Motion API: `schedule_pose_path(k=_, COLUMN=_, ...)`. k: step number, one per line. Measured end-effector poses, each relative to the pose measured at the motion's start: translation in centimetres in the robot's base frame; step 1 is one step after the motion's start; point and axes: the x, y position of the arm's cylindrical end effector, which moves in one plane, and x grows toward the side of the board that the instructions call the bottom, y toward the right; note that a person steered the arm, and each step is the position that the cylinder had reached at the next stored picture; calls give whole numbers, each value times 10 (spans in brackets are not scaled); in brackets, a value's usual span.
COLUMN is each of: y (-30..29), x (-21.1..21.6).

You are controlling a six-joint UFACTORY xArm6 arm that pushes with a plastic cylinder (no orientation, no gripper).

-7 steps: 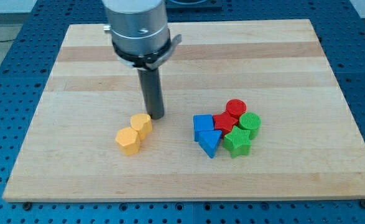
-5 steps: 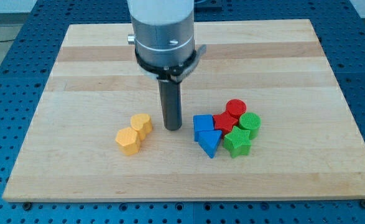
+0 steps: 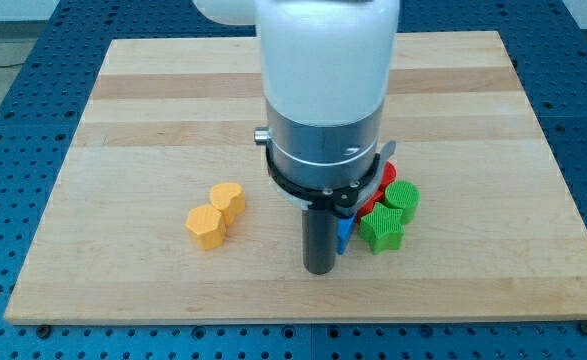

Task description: Move the red star diagonal top right to the blue triangle

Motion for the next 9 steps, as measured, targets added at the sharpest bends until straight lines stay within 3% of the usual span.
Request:
schedule_pose_path(k=3, y=24, x=-6)
schedule_pose_path(k=9, y=63, x=-130)
